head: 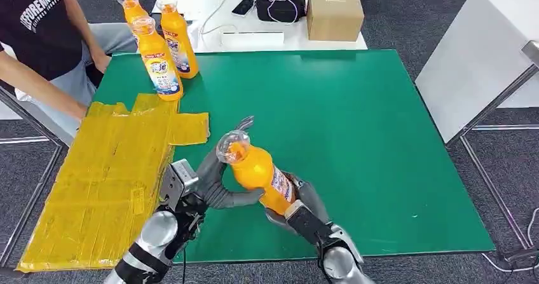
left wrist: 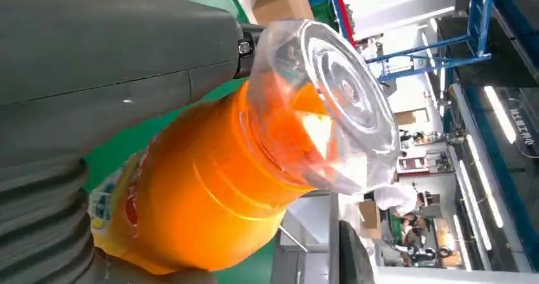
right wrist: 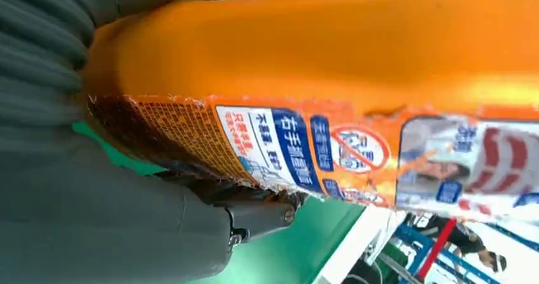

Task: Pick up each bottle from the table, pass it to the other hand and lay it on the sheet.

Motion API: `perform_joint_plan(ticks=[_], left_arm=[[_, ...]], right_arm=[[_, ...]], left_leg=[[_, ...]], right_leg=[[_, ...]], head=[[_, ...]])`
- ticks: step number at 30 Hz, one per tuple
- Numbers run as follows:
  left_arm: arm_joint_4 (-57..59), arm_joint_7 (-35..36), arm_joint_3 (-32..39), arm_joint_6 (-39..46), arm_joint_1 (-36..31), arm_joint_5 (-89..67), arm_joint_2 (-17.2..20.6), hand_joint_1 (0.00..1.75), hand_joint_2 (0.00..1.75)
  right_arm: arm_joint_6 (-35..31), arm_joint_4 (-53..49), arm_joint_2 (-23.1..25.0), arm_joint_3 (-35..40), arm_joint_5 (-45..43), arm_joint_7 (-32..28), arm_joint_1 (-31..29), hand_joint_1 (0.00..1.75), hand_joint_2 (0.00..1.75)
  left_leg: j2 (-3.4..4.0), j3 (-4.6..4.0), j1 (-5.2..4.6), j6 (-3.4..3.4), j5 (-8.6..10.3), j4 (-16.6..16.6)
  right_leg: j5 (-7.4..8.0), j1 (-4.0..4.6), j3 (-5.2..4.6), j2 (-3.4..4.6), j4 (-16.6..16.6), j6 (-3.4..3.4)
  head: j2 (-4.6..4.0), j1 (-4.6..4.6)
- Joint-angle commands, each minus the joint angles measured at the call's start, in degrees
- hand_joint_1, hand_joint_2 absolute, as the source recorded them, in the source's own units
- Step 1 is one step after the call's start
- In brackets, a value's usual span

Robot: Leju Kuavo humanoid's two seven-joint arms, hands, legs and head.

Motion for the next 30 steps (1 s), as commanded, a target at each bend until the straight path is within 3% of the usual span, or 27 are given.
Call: perform_joint_plan(ticks=[1,12,30], left_arm=[[6.22,0.25,-3.38,-1.33,-5.28,4.13,-0.99,0.0,1.75],[9.08,0.9,-7.28,-0.52,-8.1,6.77,-2.35,0.0,1.75],[10.4,1.04,-7.38,-0.67,-8.22,8.35,-1.75,0.0,1.75]], right_arm=[[0.52,9.03,1.95,5.32,-1.97,-1.29,-4.94,1.75,1.75],[-0.68,7.51,2.2,6.55,-5.27,-2.85,-6.06,1.75,1.75],[-1.0,6.49,2.67,7.77,-5.98,-2.61,-6.84,1.73,1.75]], left_leg=[[0.04,0.12,0.05,-0.06,-0.01,-0.01],[-0.06,0.18,0.09,-0.09,-0.06,0.04],[0.04,0.14,0.04,-0.07,-0.04,0.01]], right_leg=[[0.0,0.06,0.15,0.01,-0.06,-0.04],[-0.07,0.09,0.27,-0.1,-0.06,-0.06],[-0.03,0.04,0.17,0.02,-0.04,-0.05]], head=[[0.0,0.0],[0.0,0.02],[0.0,0.0]])
